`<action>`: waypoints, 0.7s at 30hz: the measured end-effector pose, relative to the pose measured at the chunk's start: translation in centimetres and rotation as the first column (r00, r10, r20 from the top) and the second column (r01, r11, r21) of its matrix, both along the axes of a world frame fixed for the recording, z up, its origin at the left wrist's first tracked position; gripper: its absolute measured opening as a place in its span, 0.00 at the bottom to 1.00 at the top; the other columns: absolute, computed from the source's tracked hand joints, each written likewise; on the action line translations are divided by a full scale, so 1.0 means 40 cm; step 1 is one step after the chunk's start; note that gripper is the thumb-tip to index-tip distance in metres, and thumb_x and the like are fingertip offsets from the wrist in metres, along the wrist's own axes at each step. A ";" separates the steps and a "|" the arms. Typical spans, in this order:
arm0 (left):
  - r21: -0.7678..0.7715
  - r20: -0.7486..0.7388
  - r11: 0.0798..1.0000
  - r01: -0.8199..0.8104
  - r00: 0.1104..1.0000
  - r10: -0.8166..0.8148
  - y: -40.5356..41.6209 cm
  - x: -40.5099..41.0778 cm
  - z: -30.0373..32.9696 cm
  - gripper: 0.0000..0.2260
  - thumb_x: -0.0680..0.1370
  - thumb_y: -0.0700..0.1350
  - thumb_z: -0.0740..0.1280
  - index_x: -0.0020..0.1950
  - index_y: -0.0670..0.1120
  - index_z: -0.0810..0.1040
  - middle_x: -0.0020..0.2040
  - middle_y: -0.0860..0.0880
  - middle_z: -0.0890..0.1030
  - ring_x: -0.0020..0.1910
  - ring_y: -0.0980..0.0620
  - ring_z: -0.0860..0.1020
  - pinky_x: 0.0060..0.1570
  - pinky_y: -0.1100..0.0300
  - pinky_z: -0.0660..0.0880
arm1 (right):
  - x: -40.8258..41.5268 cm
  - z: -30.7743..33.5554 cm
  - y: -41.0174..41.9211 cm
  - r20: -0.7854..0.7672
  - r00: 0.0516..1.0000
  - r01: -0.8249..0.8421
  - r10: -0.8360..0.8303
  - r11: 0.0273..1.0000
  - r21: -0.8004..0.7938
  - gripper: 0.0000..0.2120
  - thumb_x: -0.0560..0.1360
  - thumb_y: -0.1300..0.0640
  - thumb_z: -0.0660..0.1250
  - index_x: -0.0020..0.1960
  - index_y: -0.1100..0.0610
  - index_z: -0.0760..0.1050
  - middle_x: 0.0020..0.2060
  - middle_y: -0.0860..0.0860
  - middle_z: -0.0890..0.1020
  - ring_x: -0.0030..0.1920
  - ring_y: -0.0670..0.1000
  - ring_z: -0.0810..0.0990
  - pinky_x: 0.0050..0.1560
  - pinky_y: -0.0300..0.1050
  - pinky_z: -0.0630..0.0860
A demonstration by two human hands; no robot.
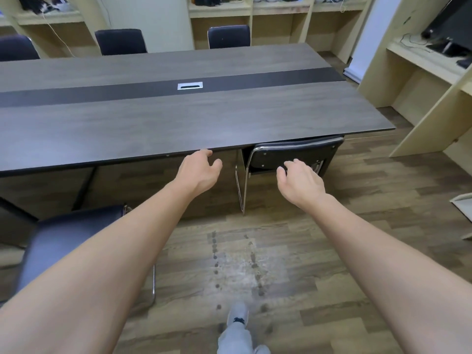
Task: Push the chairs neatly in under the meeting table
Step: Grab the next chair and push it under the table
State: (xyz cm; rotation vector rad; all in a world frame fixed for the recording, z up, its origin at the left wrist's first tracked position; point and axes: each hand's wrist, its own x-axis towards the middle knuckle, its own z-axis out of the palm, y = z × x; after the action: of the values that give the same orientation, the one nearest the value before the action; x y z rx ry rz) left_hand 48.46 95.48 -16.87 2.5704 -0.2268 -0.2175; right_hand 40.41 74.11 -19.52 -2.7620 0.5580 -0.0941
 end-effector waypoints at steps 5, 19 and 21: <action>0.005 0.014 0.999 -0.034 0.999 0.034 0.103 -0.049 0.015 0.22 0.82 0.52 0.59 0.75 0.46 0.69 0.71 0.45 0.74 0.71 0.44 0.70 0.67 0.54 0.66 | -0.041 0.022 0.091 0.000 1.000 -0.010 0.010 1.000 -0.013 0.18 0.81 0.49 0.51 0.56 0.59 0.75 0.56 0.55 0.75 0.61 0.60 0.73 0.55 0.53 0.71; -0.032 0.043 0.999 -0.042 0.998 0.044 0.493 -0.027 0.054 0.22 0.82 0.54 0.58 0.75 0.47 0.69 0.69 0.45 0.76 0.68 0.44 0.72 0.64 0.55 0.68 | -0.011 0.046 0.499 0.023 1.000 0.005 -0.006 1.000 0.015 0.17 0.81 0.50 0.51 0.52 0.60 0.74 0.54 0.55 0.75 0.57 0.59 0.74 0.52 0.53 0.72; -0.024 0.040 0.999 -0.035 0.999 0.036 0.574 -0.011 0.057 0.22 0.82 0.53 0.58 0.75 0.46 0.69 0.66 0.45 0.78 0.66 0.44 0.73 0.63 0.55 0.68 | -0.002 0.039 0.585 0.036 0.999 0.005 -0.006 1.000 0.016 0.15 0.81 0.51 0.51 0.47 0.59 0.72 0.52 0.55 0.75 0.57 0.59 0.74 0.50 0.52 0.70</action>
State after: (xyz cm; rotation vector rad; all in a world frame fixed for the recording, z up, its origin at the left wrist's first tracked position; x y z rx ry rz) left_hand 48.00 118.44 -14.60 2.5549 -0.1974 -0.1488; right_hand 40.34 97.53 -17.95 -2.7382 0.5547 -0.1396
